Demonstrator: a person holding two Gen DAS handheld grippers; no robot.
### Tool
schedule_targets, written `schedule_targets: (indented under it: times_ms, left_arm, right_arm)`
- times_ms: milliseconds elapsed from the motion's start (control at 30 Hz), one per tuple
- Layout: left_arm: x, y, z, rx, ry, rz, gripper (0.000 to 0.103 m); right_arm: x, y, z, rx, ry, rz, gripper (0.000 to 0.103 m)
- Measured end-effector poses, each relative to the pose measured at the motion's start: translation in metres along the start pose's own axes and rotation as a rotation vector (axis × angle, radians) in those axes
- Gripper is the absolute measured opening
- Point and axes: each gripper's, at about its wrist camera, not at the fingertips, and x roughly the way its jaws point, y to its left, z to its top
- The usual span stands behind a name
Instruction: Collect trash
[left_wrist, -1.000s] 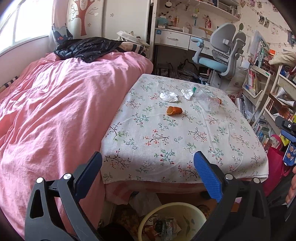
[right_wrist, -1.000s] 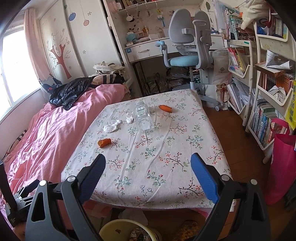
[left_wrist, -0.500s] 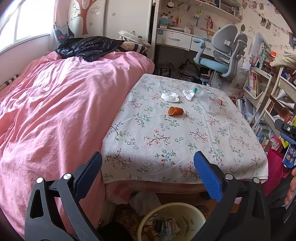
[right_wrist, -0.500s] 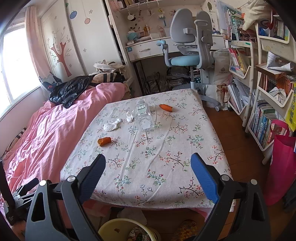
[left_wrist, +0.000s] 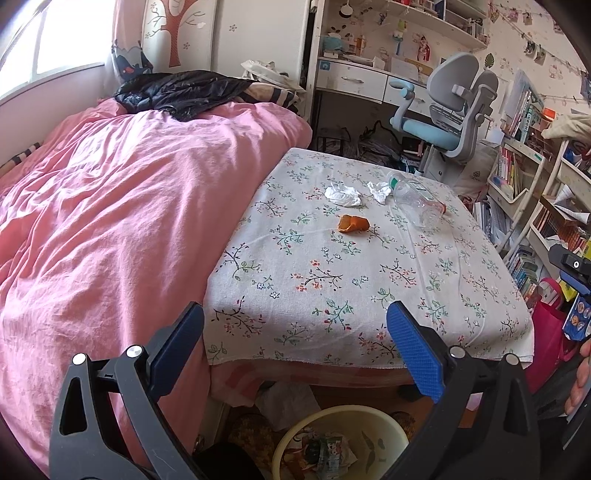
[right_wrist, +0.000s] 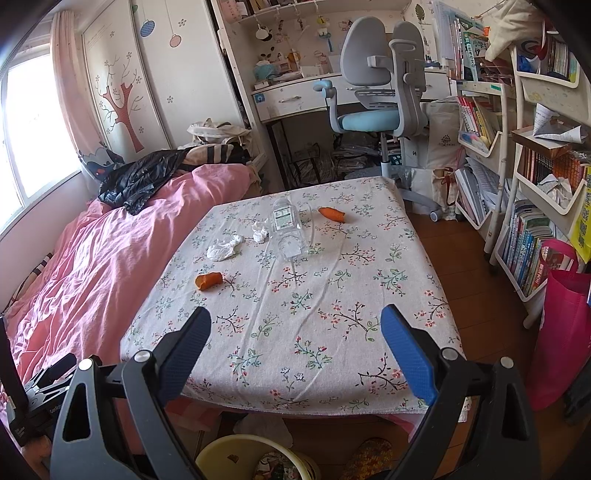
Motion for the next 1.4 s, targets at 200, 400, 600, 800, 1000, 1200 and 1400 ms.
schedule_targets:
  times_ms: [200,400,600,800,1000,1200,1400]
  left_arm:
    - [-0.0004,0.0009,-0.0004,-0.011,-0.001,0.003,0.096]
    - [-0.0001,0.0015,0.0001,-0.011,-0.002,0.004,0.096]
    - [0.0002,0.0031,0.0008,-0.017,0.0,0.006,0.096]
    - [0.0002,0.0039,0.0007,-0.027,0.001,0.013,0.096]
    - [0.0026,0.0054,-0.0003,-0.038,0.015,0.024,0.096]
    - [0.0029,0.0049,-0.0001,-0.039,0.017,0.026,0.096]
    - [0.0033,0.0049,-0.0003,-0.042,0.019,0.027,0.096]
  right_arm:
    - [0.0001,0.0003,0.0,0.0,0.001,0.0,0.089]
    - [0.0008,0.0006,-0.0009,-0.001,0.002,0.0,0.089]
    - [0.0009,0.001,-0.0008,-0.001,0.002,-0.001,0.089]
    - [0.0009,0.0014,-0.0005,-0.002,0.002,-0.001,0.089]
    - [0.0015,0.002,-0.0009,-0.005,0.004,0.0,0.089]
    - [0.0024,0.0026,-0.0038,-0.014,0.006,0.002,0.089]
    - [0.0029,0.0033,-0.0033,-0.016,0.008,0.001,0.089]
